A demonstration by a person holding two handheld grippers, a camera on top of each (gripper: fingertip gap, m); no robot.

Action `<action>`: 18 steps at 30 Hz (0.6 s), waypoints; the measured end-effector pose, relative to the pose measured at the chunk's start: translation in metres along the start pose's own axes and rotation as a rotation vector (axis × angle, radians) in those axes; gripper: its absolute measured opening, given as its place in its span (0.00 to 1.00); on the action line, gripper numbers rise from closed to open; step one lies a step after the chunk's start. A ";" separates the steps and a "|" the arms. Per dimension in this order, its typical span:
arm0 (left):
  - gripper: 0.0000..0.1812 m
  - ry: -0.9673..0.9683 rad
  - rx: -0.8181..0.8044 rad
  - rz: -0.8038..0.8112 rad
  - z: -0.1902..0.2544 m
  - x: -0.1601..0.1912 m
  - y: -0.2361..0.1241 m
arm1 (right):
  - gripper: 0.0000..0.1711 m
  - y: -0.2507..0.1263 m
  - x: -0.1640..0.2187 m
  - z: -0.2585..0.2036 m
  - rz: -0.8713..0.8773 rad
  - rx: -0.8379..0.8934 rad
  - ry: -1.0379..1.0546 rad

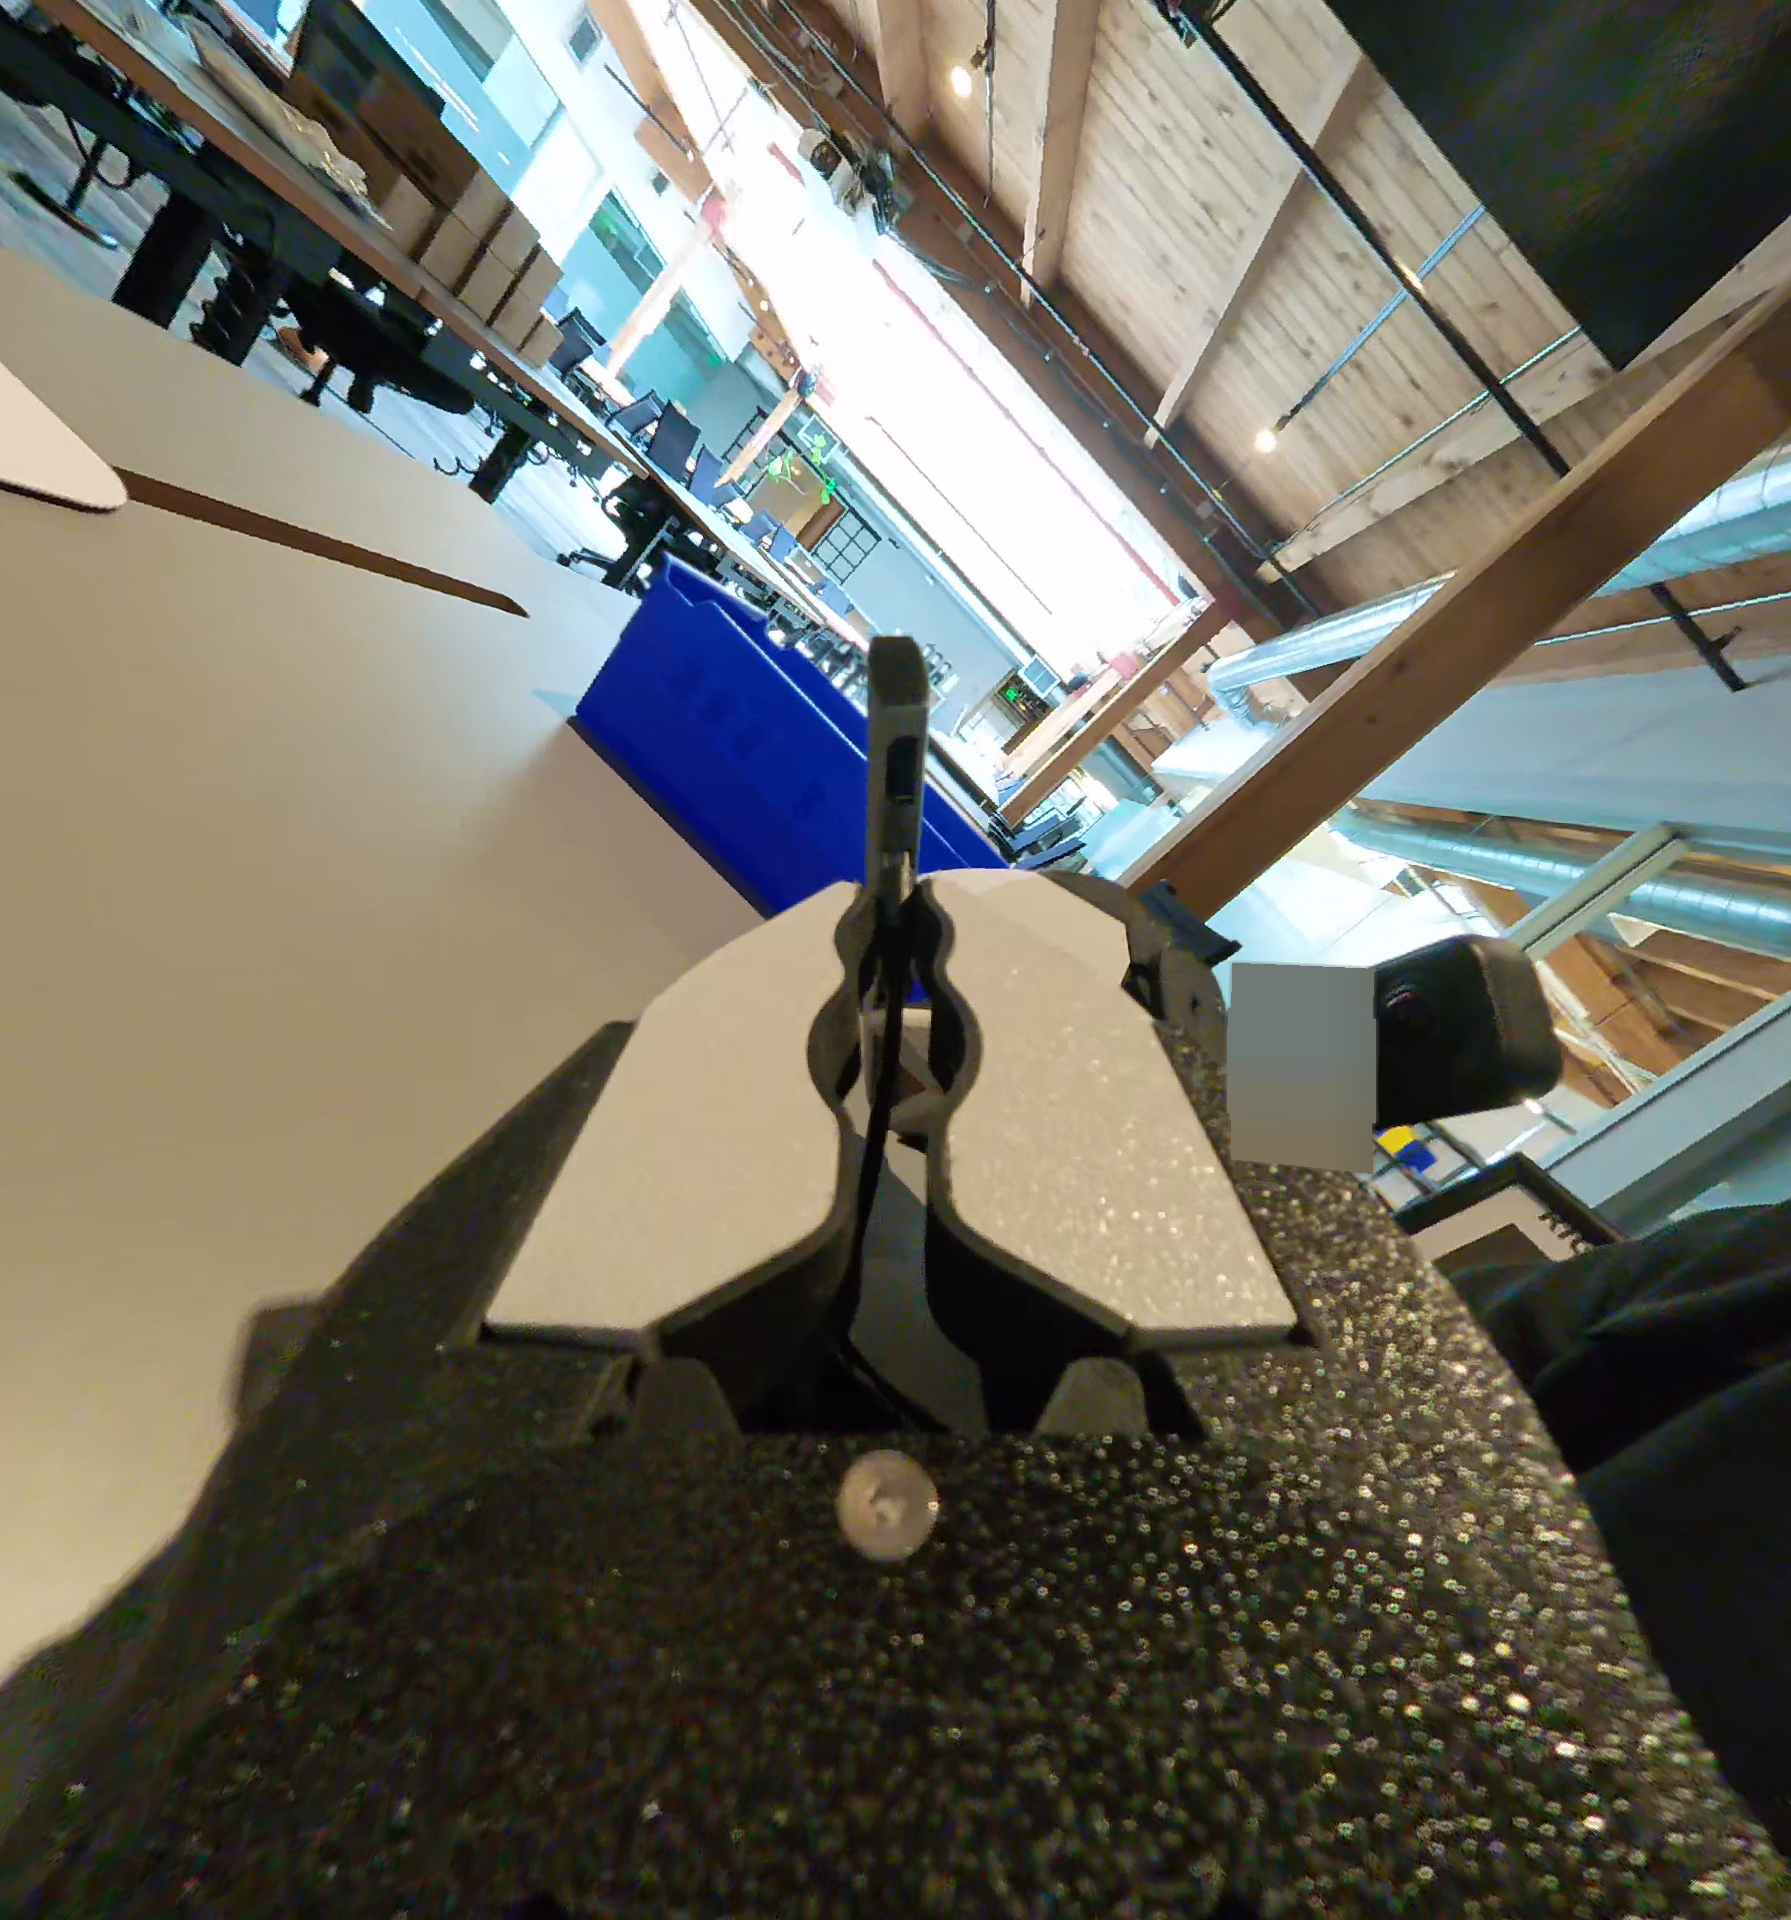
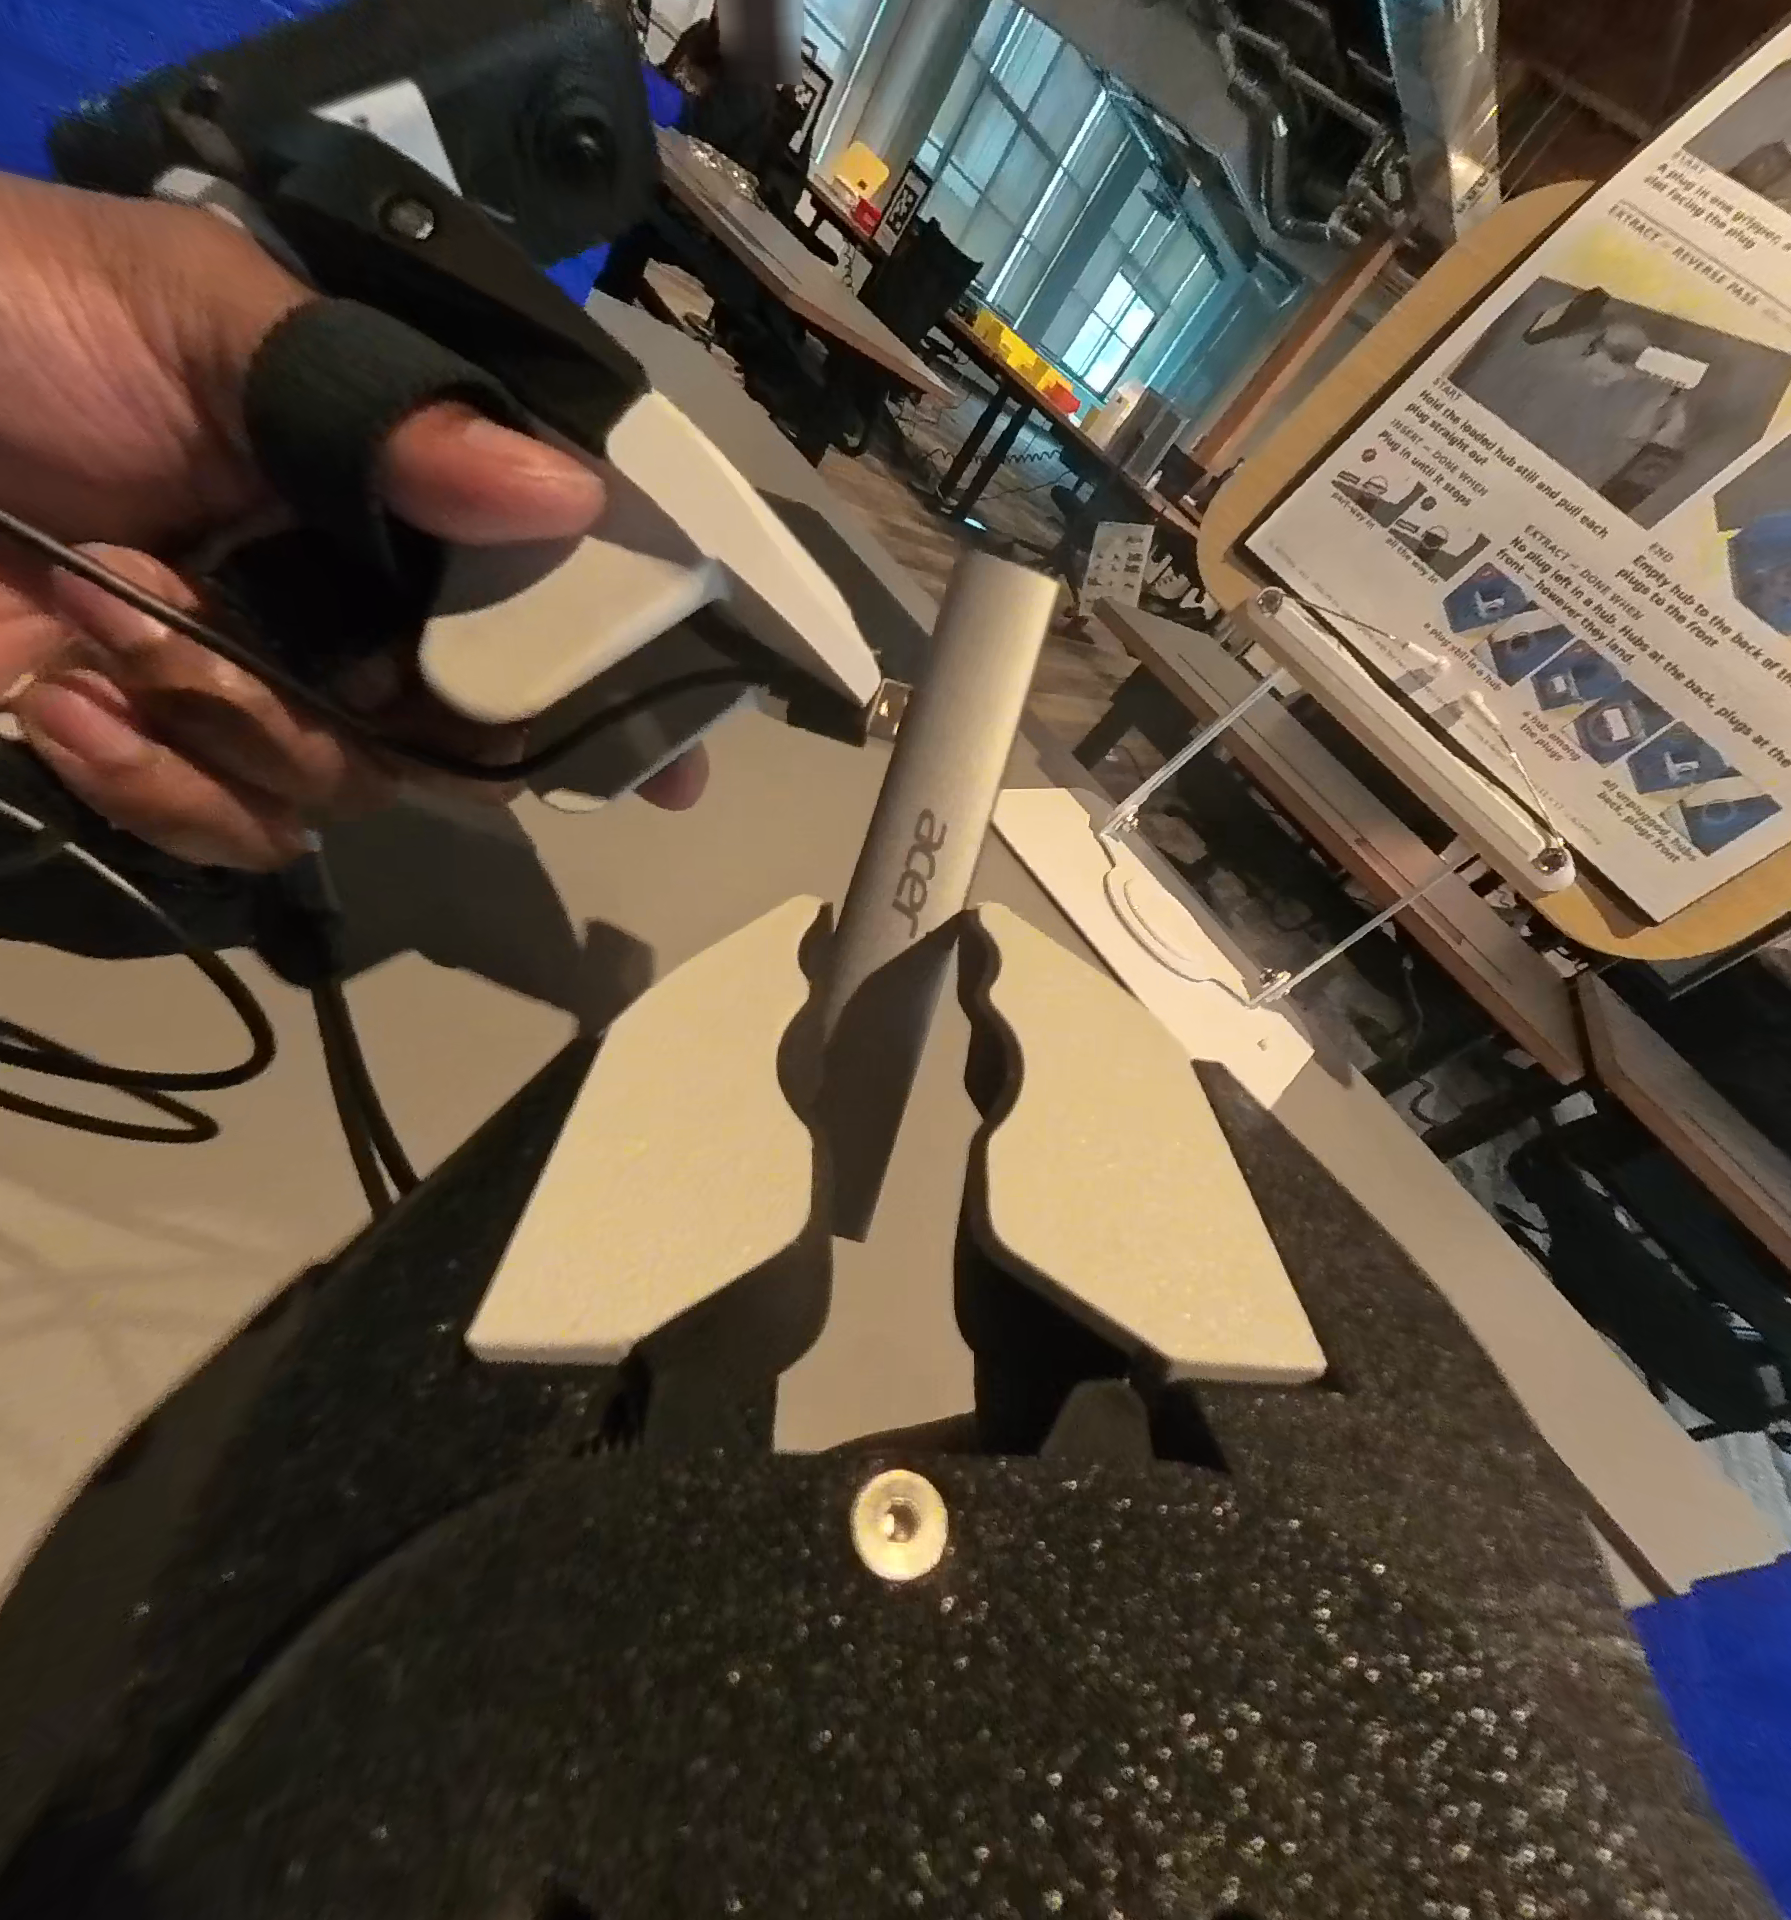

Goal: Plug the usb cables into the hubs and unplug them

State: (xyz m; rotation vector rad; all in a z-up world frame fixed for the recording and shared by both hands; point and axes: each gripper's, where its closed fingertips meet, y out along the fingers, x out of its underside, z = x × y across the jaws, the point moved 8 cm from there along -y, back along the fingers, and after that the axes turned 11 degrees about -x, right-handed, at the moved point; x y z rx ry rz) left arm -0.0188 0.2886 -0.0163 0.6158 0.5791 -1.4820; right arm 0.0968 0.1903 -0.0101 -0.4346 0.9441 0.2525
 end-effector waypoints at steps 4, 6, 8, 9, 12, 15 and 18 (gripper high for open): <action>0.04 0.025 -0.011 -0.007 0.002 0.000 0.000 | 0.13 -0.001 0.001 0.002 0.006 -0.018 0.006; 0.04 0.041 -0.016 -0.012 0.003 0.000 0.000 | 0.13 -0.002 0.001 0.001 0.007 -0.024 0.001; 0.04 0.048 -0.022 -0.017 0.003 0.000 0.000 | 0.14 -0.002 0.001 0.001 0.002 -0.027 -0.005; 0.04 0.048 -0.023 -0.018 0.002 0.000 0.000 | 0.14 -0.002 0.001 0.000 -0.001 -0.027 -0.007; 0.04 0.049 -0.022 -0.021 0.003 0.000 0.000 | 0.13 -0.002 0.000 0.000 -0.007 -0.027 -0.019; 0.04 0.060 -0.027 -0.030 0.003 0.001 0.000 | 0.13 -0.003 0.000 -0.001 -0.013 -0.035 -0.031; 0.04 0.068 -0.040 -0.046 0.003 0.003 0.002 | 0.13 -0.005 0.002 -0.002 -0.026 -0.045 -0.050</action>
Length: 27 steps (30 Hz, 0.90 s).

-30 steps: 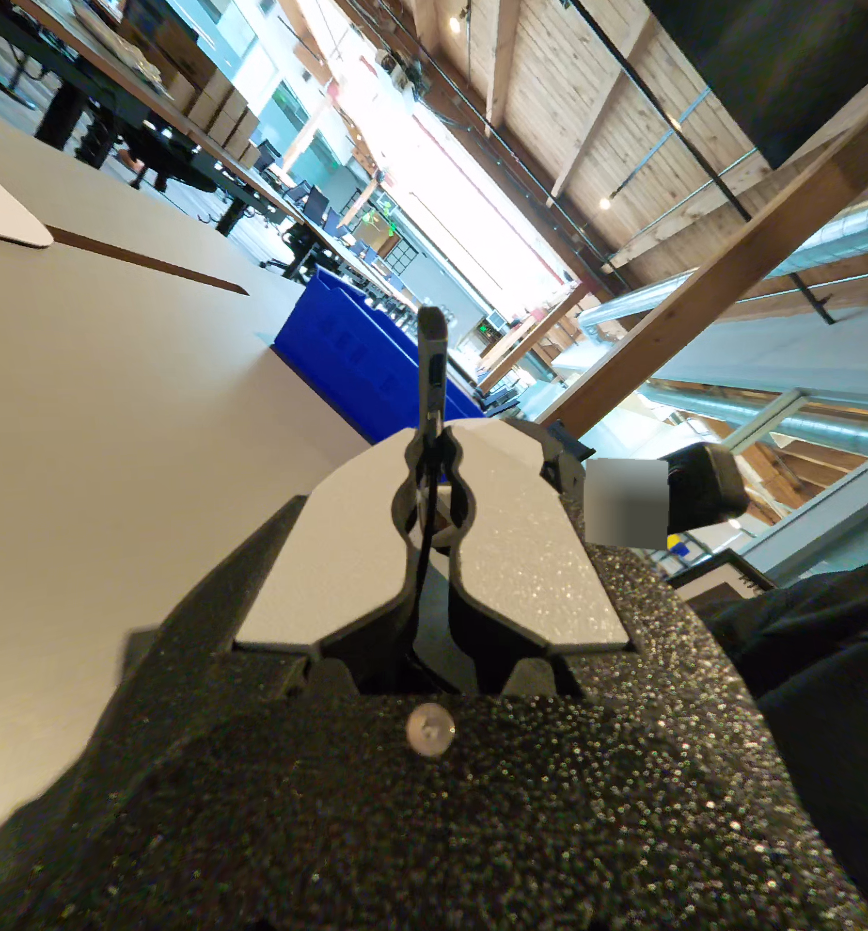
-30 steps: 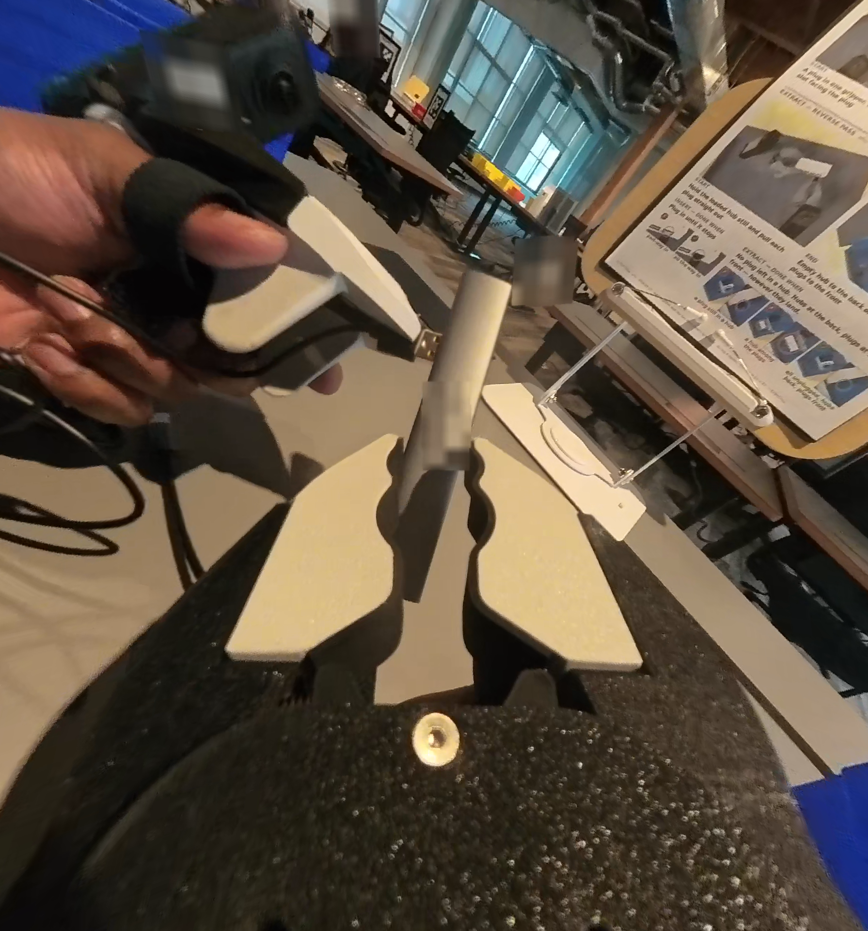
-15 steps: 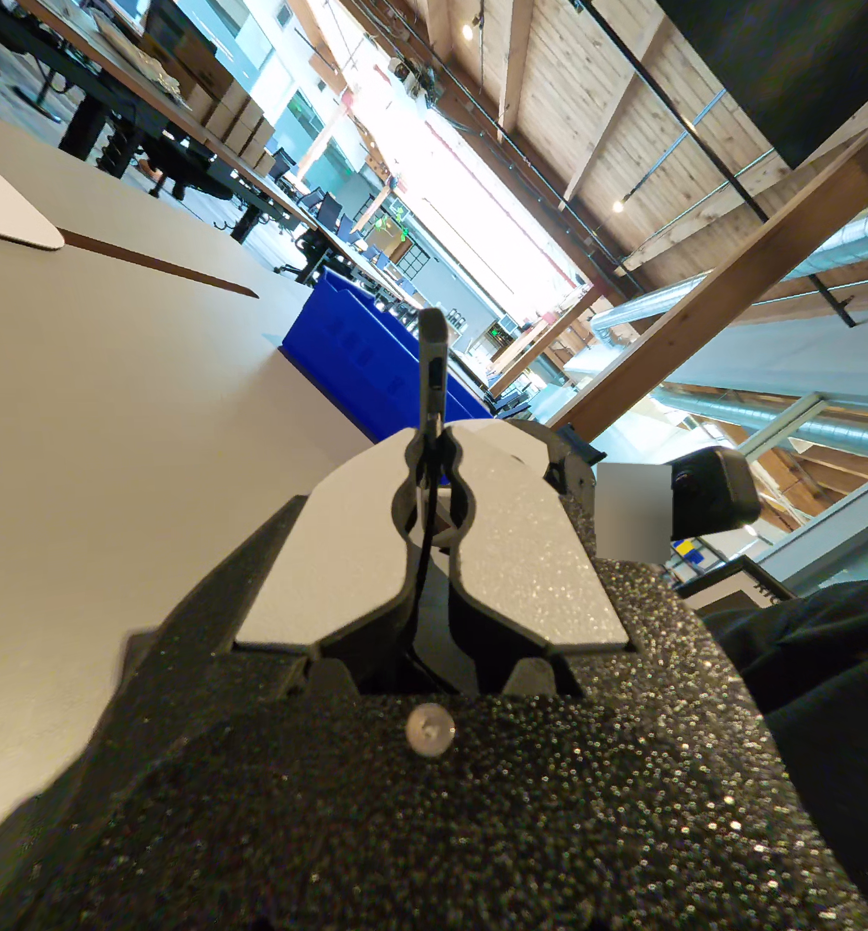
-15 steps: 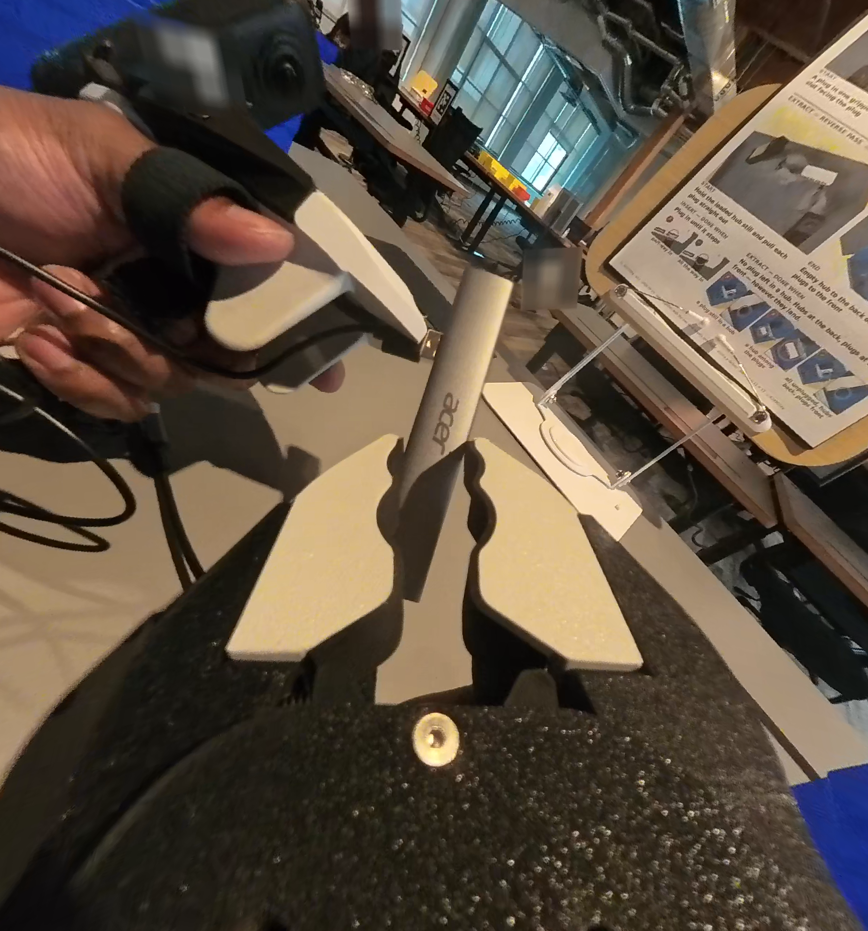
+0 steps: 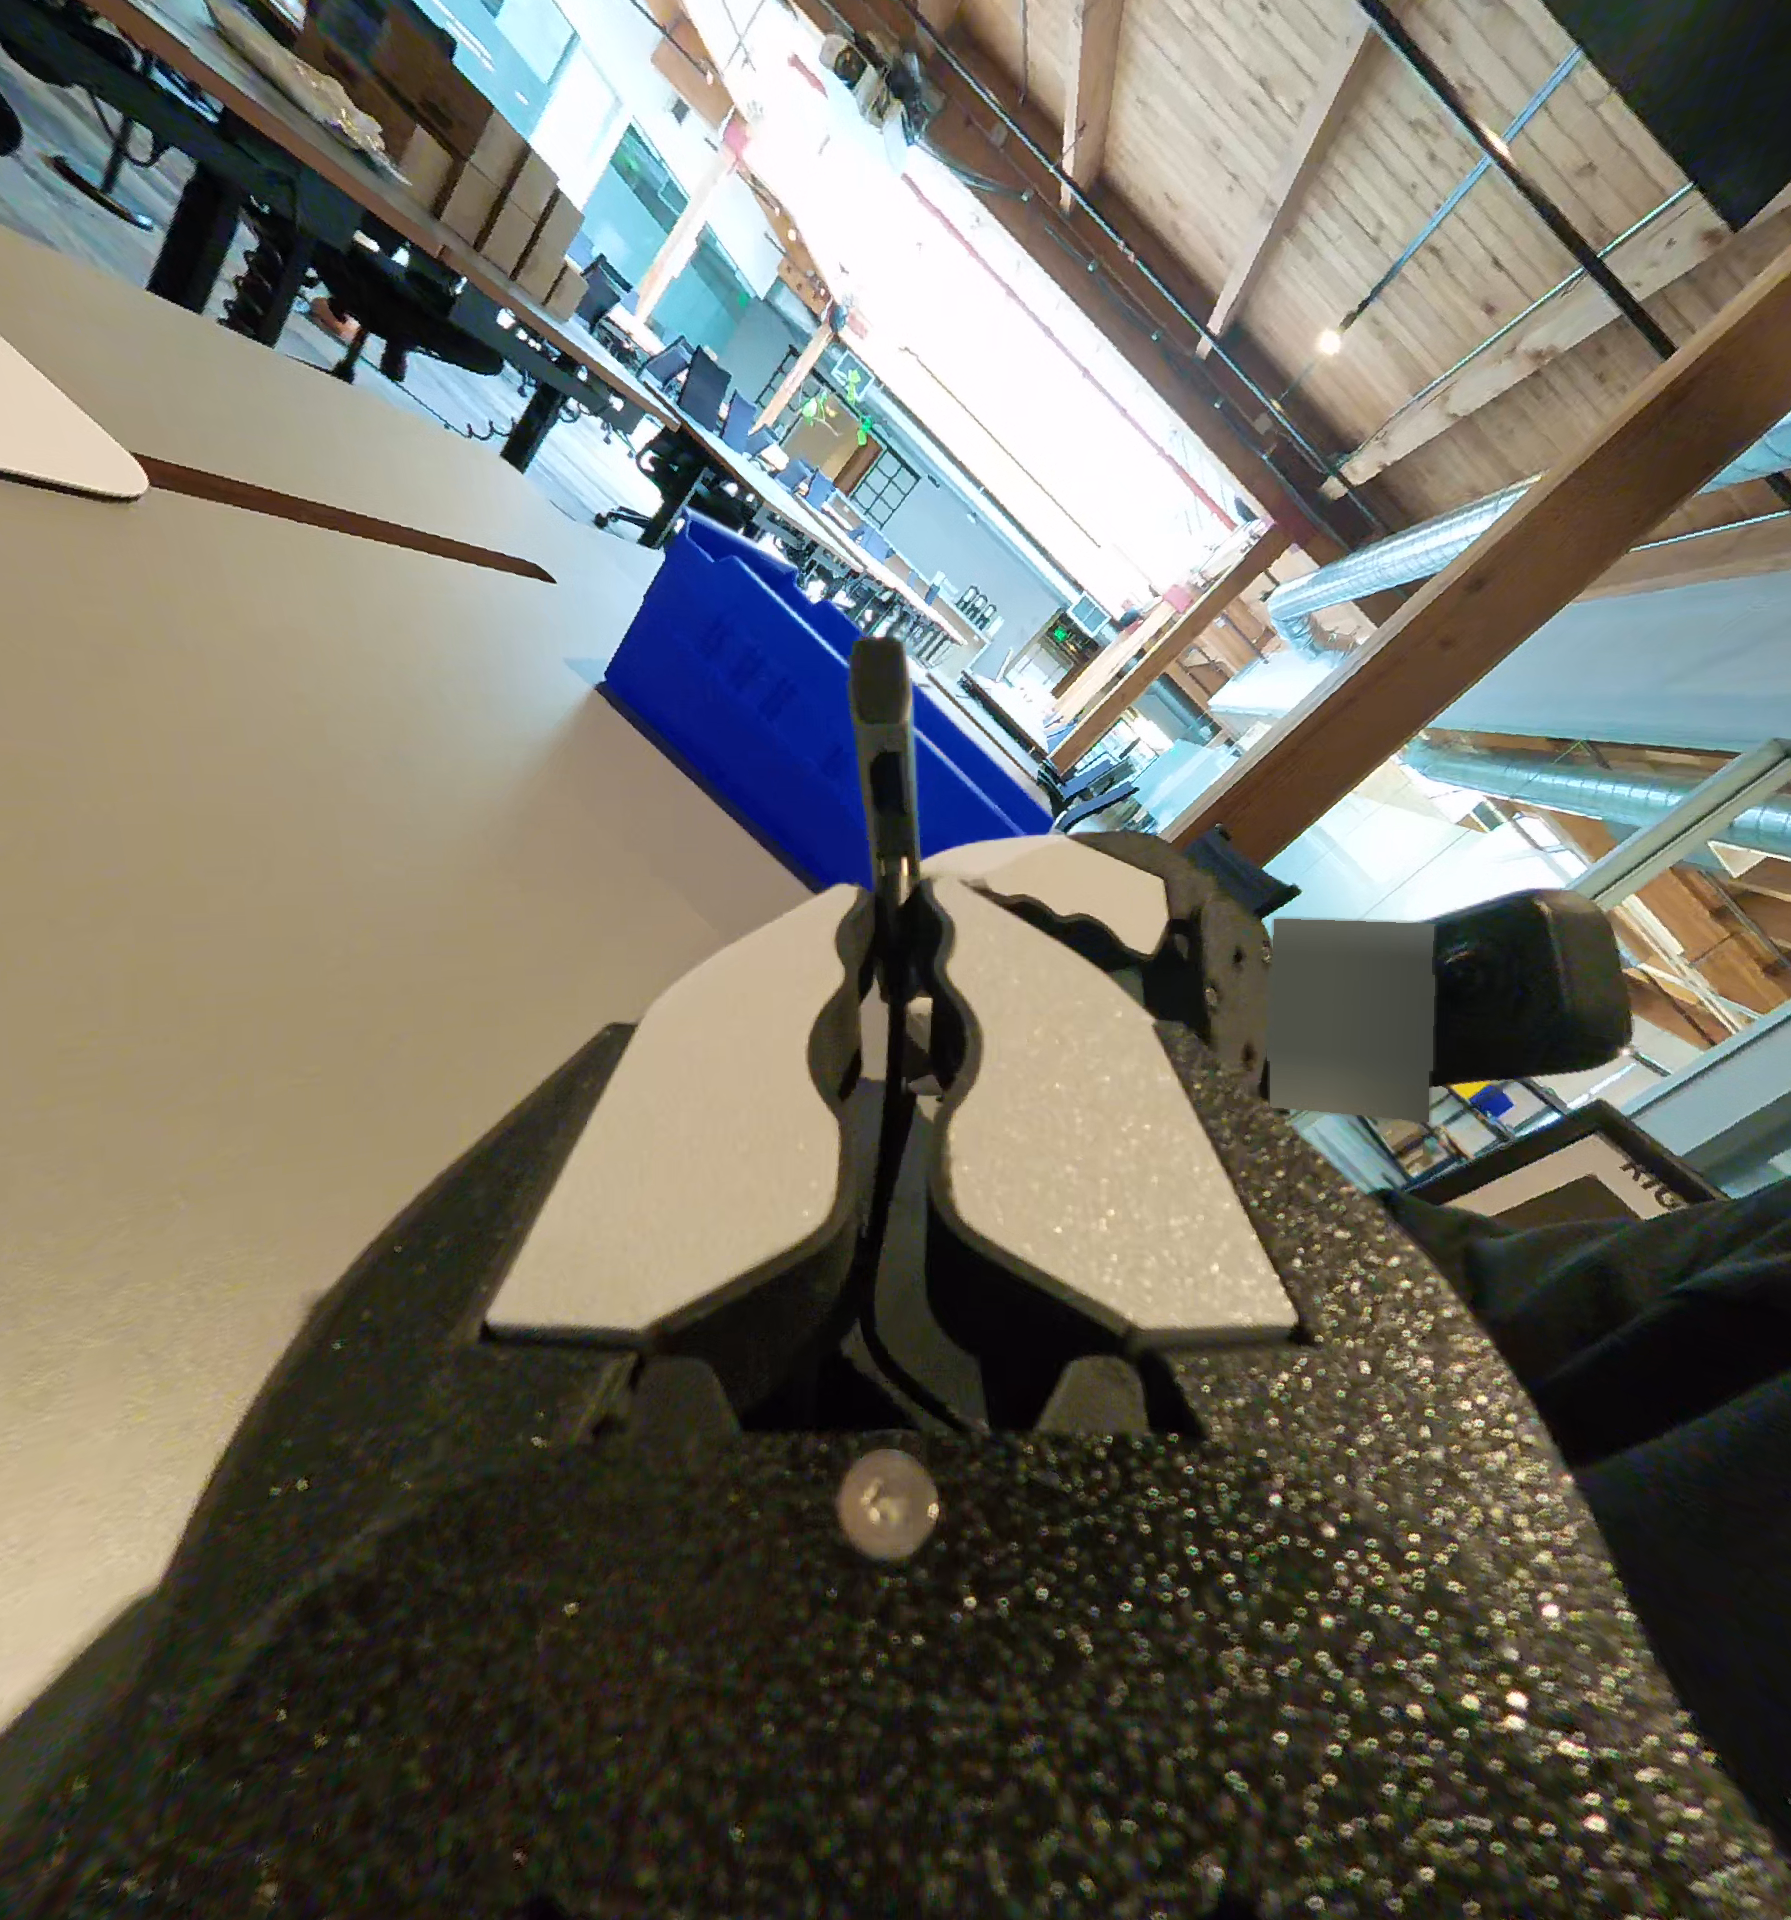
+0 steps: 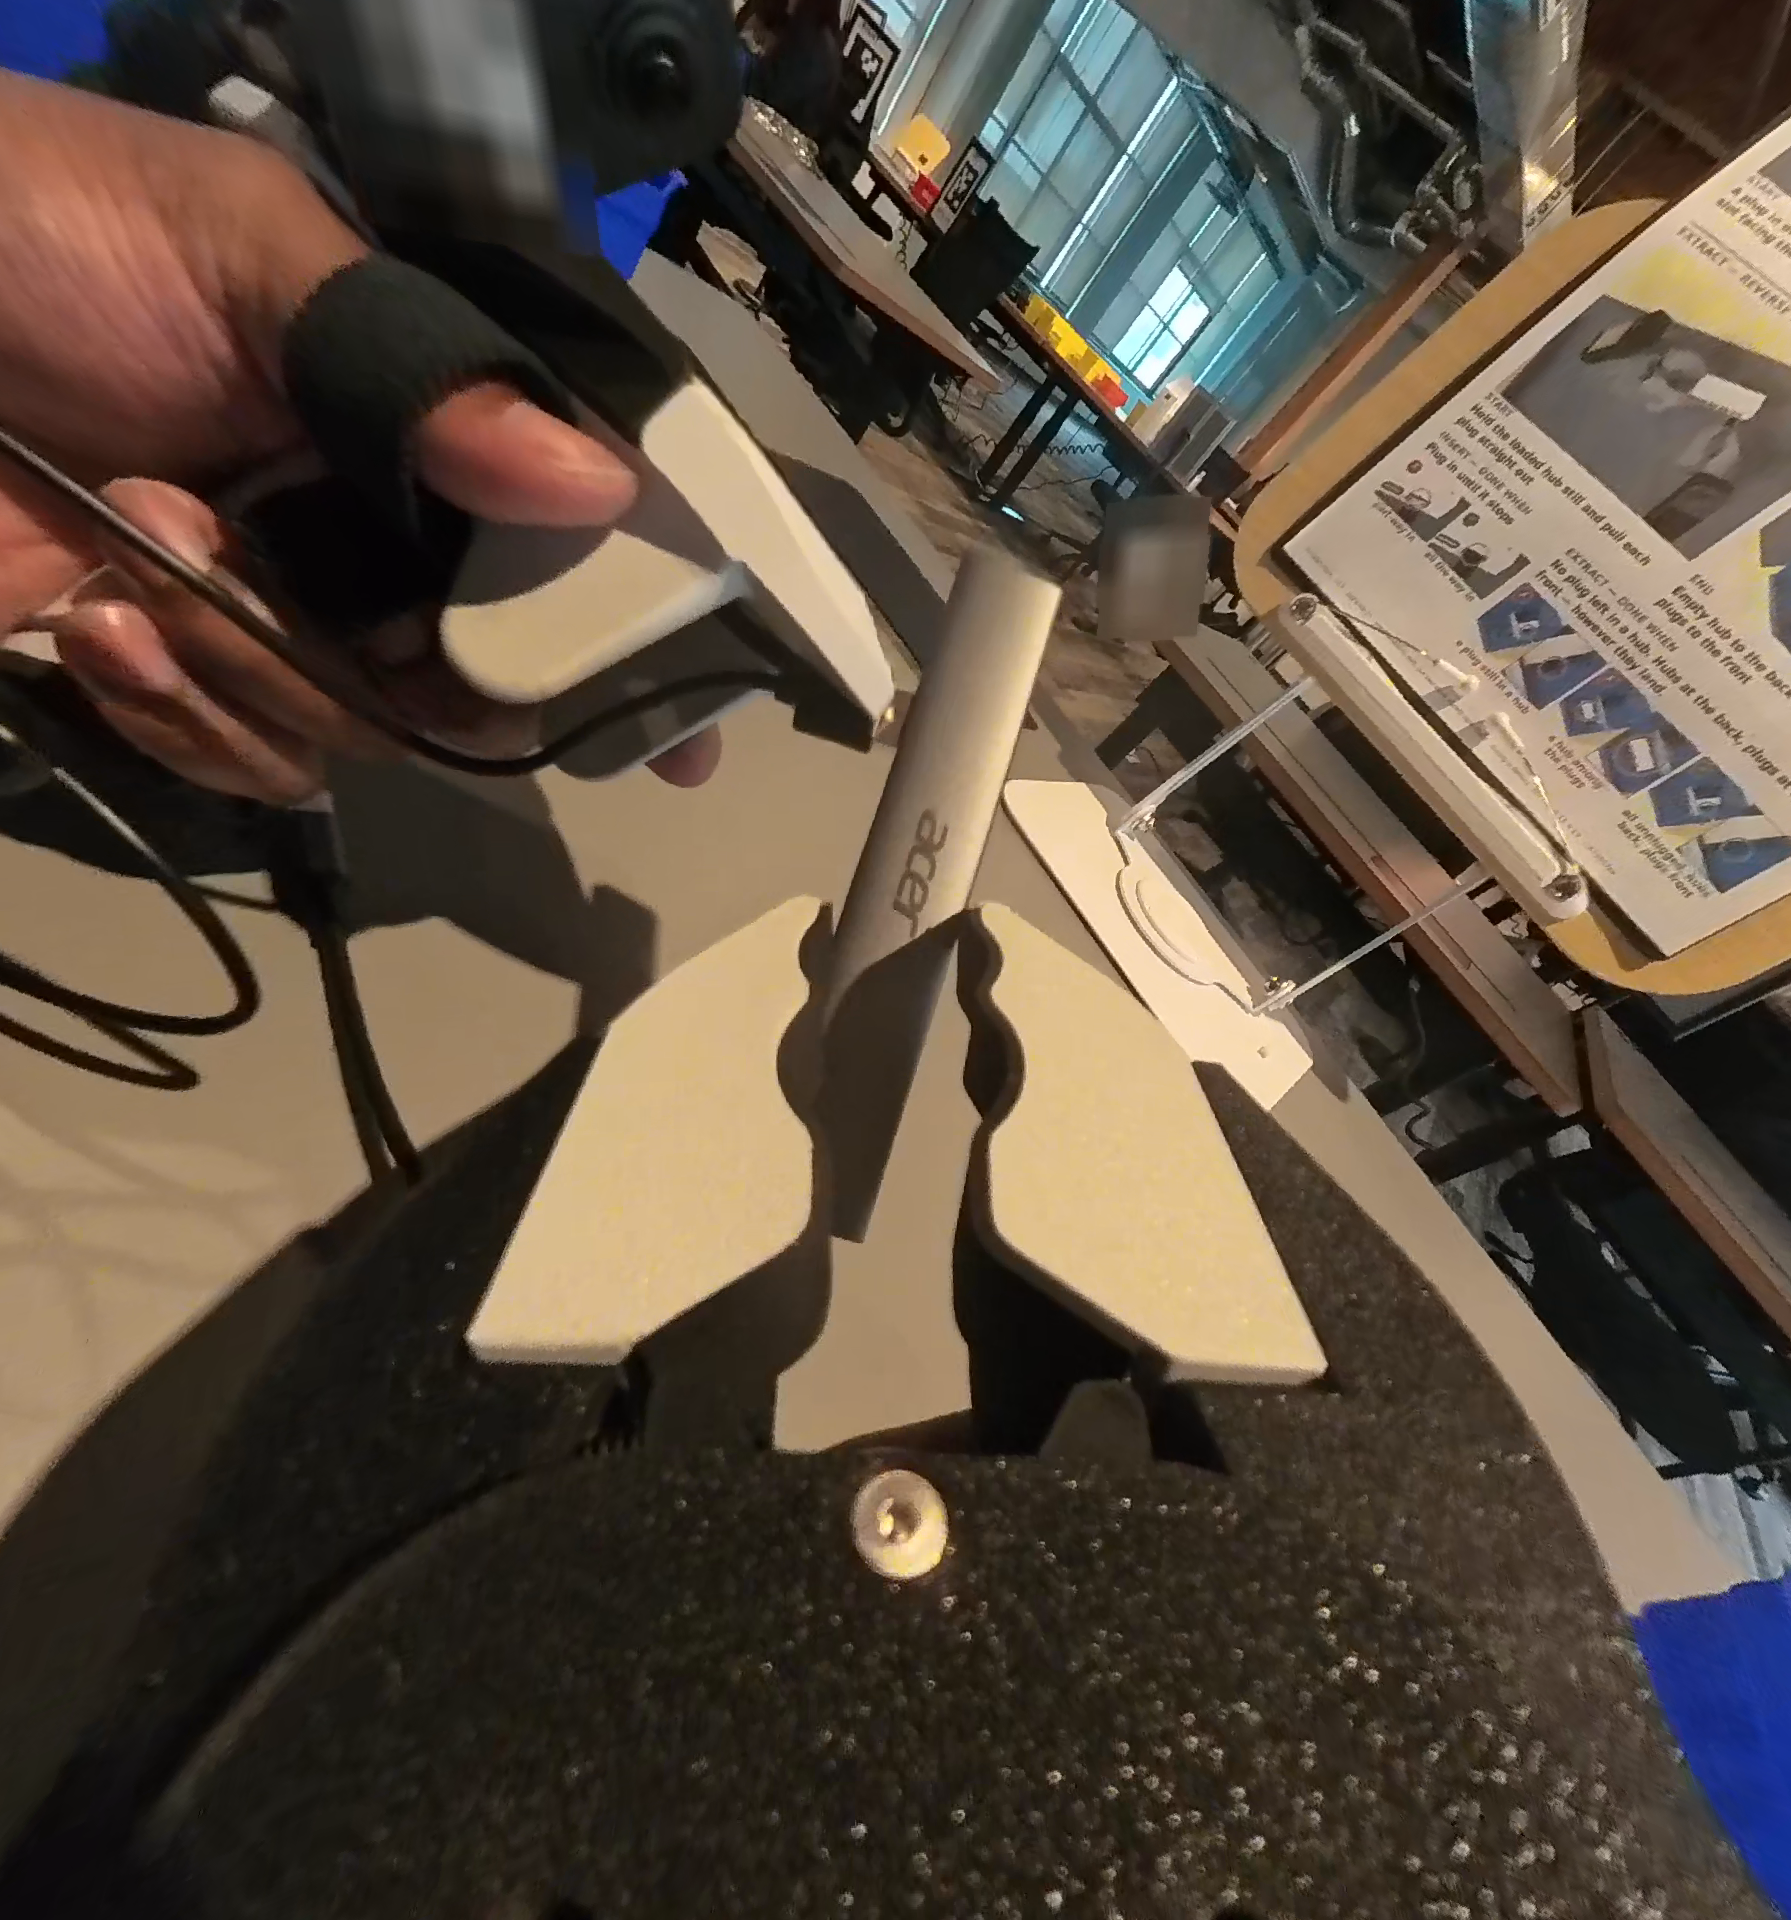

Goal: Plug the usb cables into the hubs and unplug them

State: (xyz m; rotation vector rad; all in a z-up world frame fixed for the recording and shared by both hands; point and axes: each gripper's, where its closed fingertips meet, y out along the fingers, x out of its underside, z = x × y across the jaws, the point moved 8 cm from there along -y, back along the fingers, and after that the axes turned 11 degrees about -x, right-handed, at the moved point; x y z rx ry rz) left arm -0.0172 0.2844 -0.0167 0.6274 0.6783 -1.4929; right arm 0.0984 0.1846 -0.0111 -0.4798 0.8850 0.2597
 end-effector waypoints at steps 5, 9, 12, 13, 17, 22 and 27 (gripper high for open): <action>0.04 -0.009 0.012 0.014 -0.001 0.002 0.001 | 0.13 -0.002 0.000 -0.001 0.003 -0.002 -0.013; 0.04 -0.011 0.006 0.001 -0.003 0.003 0.002 | 0.14 0.004 0.007 -0.011 -0.063 -0.078 -0.070; 0.04 0.055 0.022 -0.011 0.005 0.002 0.005 | 0.00 0.010 0.003 -0.039 -0.069 -0.284 -0.210; 0.04 0.048 0.073 -0.037 0.013 0.004 0.009 | 0.00 0.017 -0.003 -0.056 -0.049 -0.279 -0.276; 0.04 0.119 -0.015 -0.063 0.011 0.009 0.011 | 0.00 0.037 -0.013 -0.074 -0.223 -0.142 -0.360; 0.04 -0.011 0.002 0.002 -0.010 -0.002 0.001 | 0.00 0.020 0.006 -0.044 -0.255 -0.114 -0.333; 0.04 -0.086 0.064 0.014 -0.011 -0.001 0.001 | 0.01 0.000 0.005 -0.003 -0.071 -0.152 0.091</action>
